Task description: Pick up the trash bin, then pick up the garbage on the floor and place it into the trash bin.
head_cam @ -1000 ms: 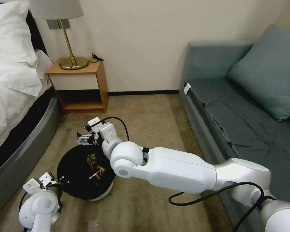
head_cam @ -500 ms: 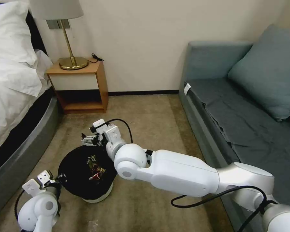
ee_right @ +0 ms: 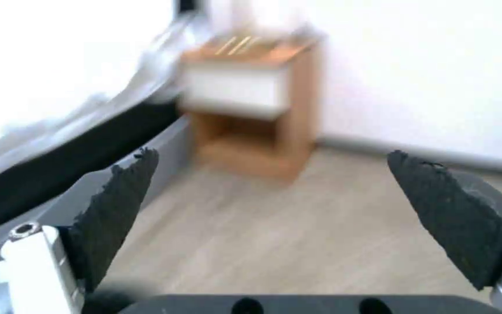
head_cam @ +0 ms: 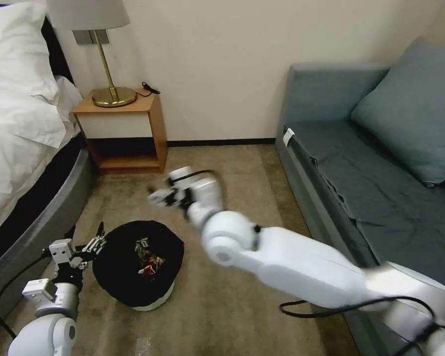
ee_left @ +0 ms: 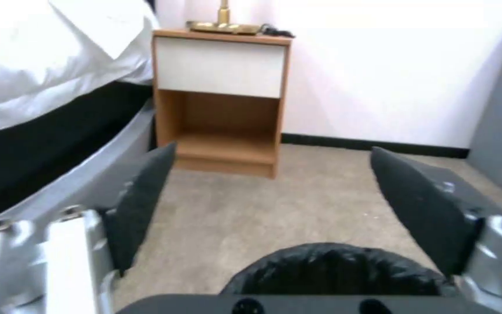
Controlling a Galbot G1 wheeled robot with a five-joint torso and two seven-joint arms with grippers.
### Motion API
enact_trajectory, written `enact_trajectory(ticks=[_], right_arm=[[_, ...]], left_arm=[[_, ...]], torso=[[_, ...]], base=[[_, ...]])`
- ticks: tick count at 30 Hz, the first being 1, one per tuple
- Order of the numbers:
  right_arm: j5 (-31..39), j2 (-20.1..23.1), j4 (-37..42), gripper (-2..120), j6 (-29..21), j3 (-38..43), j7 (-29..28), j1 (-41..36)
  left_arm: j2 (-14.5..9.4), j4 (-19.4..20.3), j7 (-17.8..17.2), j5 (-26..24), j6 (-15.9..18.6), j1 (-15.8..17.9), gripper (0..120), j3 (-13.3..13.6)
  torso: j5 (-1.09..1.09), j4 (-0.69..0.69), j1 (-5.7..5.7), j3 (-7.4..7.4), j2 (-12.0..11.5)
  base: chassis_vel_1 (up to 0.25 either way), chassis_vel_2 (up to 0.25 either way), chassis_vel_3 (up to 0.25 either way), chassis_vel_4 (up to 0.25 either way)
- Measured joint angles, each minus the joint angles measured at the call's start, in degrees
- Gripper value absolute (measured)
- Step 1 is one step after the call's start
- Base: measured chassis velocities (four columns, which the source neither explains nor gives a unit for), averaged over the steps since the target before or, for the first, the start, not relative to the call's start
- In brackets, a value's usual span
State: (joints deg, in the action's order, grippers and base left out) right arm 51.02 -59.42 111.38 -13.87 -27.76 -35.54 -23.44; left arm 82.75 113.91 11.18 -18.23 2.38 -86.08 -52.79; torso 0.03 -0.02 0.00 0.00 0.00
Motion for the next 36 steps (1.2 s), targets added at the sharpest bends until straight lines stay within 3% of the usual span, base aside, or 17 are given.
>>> enact_trajectory(ticks=[3, 4, 5, 7, 8, 10, 11, 13, 14, 15, 18, 23, 36], right_arm=[[-15.0, 7.5, 5.0, 100, 5.8, 15.5, 5.6, -12.1], [-18.3, 8.7, 7.1, 100, 6.6, 21.7, 6.6, -17.1], [-18.3, 8.7, 7.1, 100, 6.6, 21.7, 6.6, -17.1], [-22.4, 9.2, 10.6, 100, 8.0, 31.1, 7.7, -26.8], [-26.4, 8.2, 13.5, 100, 8.7, 38.6, 8.5, -34.7], [-33.0, 5.1, 17.2, 100, 8.9, 46.0, 9.0, -44.2], [-33.0, 5.1, 17.2, 100, 8.9, 46.0, 9.0, -44.2], [-39.7, -0.5, 19.9, 100, 9.0, 50.1, 9.1, -52.7], [-42.2, -3.4, 20.7, 100, 9.2, 50.7, 9.0, -55.3], [-42.2, -3.4, 20.7, 100, 9.2, 50.7, 9.0, -55.3], [-46.8, -12.2, 21.9, 100, 9.3, 50.3, 8.7, -59.8], [-51.5, -18.2, 21.4, 100, 10.8, 49.1, 8.8, -63.0], [-54.5, -22.1, 20.6, 100, 15.0, 46.6, 9.0, -68.6]], left_arm=[[-0.1, 1.6, 0.0, 0.2, 0.1, -0.8, 100, 1.2], [-0.2, 2.0, -0.1, 0.4, 0.3, -0.9, 100, 1.5], [-0.2, 2.0, -0.1, 0.4, 0.3, -0.9, 100, 1.5], [-0.3, 2.4, -0.2, 0.9, 0.5, -1.0, 100, 2.2], [-0.4, 2.7, -0.2, 1.3, 0.5, -1.2, 100, 2.7], [-0.4, 3.0, -0.2, 1.9, 0.7, -1.7, 100, 3.6], [-0.4, 3.0, -0.2, 1.9, 0.7, -1.7, 100, 3.6], [-0.3, 3.1, -0.3, 3.1, 0.4, -2.1, 100, 4.4], [-0.2, 3.2, -0.3, 3.4, 0.3, -2.3, 100, 4.7], [-0.2, 3.2, -0.3, 3.4, 0.3, -2.3, 100, 4.7], [0.1, 3.6, -0.6, 4.7, -0.5, -2.8, 100, 5.3], [0.7, 4.2, -1.4, 5.8, -1.4, -3.3, 100, 6.2], [2.3, 5.6, -2.3, 7.8, -4.8, -5.3, 100, 10.0]], torso=[[0.01, -0.01, 0.00, 0.00, 0.0], [0.01, 0.00, 0.00, -0.01, 0.0], [0.01, 0.00, 0.00, -0.01, 0.0], [0.00, 0.00, 0.00, 0.00, 0.0], [0.03, -0.01, 0.00, -0.01, 0.0], [-0.01, -0.01, 0.00, -0.01, 0.0], [-0.01, -0.01, 0.00, -0.01, 0.0], [-0.01, -0.01, 0.00, -0.01, 0.0], [-0.02, 0.00, -0.01, -0.01, 0.0], [-0.02, 0.00, -0.01, -0.01, 0.0], [-0.04, 0.03, 0.00, -0.01, 0.0], [-0.03, 0.03, 0.00, -0.01, 0.0], [-0.02, 0.02, -0.01, 0.00, 0.0]], base=[[0.000, 0.000, 0.000, 0.000], [0.000, 0.000, 0.000, 0.000], [0.000, 0.000, 0.000, 0.000], [0.000, 0.000, 0.000, 0.000], [0.000, 0.000, 0.000, 0.000], [0.000, 0.000, 0.000, 0.000], [0.000, 0.000, 0.000, 0.000], [0.000, 0.000, 0.000, 0.000], [0.000, 0.000, 0.000, 0.000], [0.000, 0.000, 0.000, 0.000], [0.000, 0.000, 0.000, 0.000], [0.000, 0.000, 0.000, 0.000], [0.000, 0.000, 0.000, 0.000]])
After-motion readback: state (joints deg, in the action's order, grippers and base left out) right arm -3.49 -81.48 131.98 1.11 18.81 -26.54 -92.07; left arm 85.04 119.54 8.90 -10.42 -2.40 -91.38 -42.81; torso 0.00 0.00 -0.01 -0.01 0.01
